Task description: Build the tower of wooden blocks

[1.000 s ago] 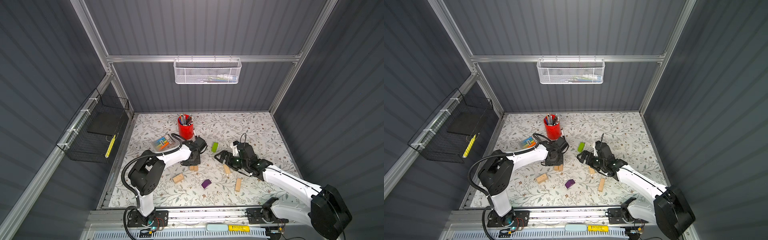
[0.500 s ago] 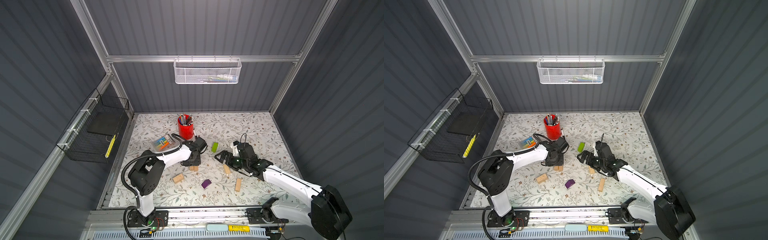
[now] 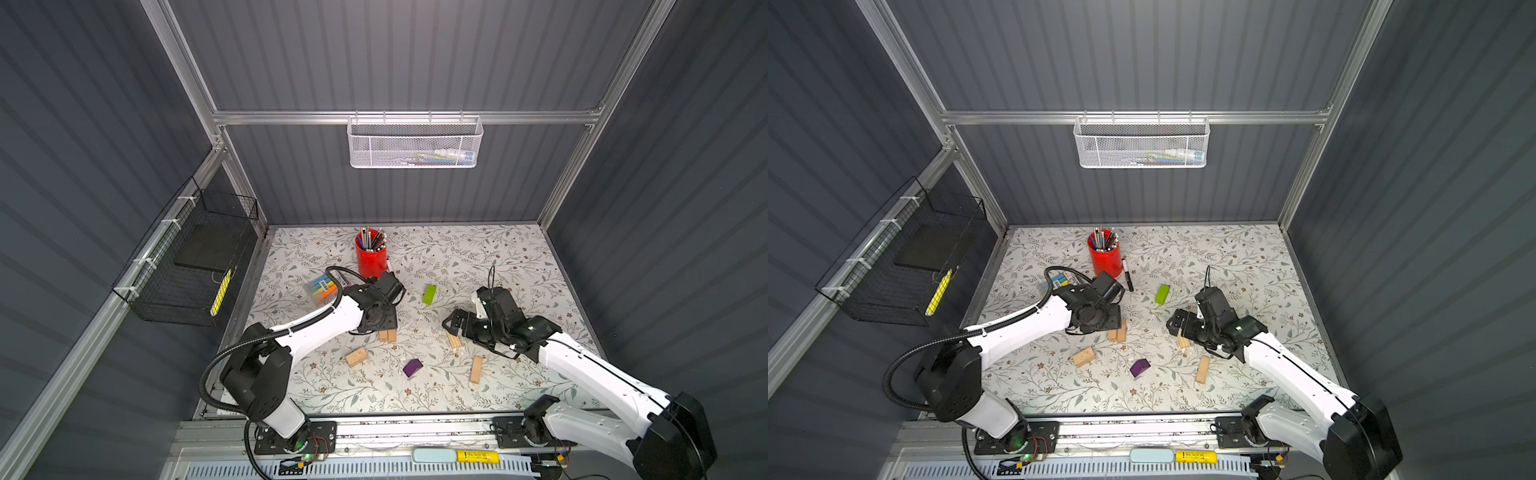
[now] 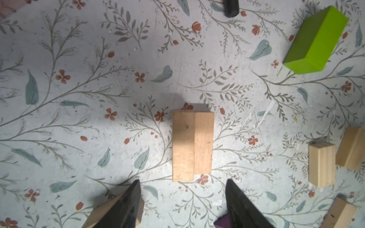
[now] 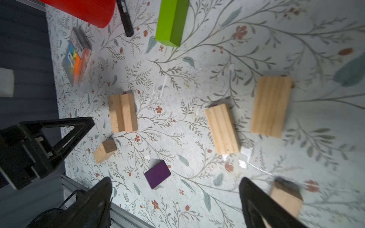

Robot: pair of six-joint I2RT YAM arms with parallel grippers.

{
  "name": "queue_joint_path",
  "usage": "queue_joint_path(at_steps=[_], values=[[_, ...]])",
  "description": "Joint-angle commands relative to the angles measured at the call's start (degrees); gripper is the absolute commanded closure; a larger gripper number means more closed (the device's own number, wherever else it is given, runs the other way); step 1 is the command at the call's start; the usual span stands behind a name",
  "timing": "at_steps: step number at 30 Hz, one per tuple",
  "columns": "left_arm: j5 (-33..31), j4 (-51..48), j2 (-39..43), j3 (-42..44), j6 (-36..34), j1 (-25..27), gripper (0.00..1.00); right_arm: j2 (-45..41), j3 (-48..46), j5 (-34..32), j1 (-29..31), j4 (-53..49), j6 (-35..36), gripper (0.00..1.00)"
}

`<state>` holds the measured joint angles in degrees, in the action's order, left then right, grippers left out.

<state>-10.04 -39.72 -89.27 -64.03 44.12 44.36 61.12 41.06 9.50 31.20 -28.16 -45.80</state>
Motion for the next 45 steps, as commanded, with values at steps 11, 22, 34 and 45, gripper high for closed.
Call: queue_joint_path(at_steps=[11,22,34,45], values=[[-0.8,7.9,11.7,8.4,-0.9,10.2,0.09,-0.8,-2.8,-11.7,2.0,-18.4,-2.1,0.03],[-1.8,10.8,13.0,11.2,-2.2,11.2,0.0,1.3,-7.4,-16.0,9.2,-14.6,-7.5,0.26],[-4.8,7.9,13.0,10.9,-1.4,11.1,0.0,7.2,-8.7,-16.8,10.5,-11.4,-9.1,0.51],[-6.3,7.3,12.3,10.4,-0.4,11.2,0.0,9.7,-8.8,-16.1,10.9,-9.6,-8.3,0.64]])
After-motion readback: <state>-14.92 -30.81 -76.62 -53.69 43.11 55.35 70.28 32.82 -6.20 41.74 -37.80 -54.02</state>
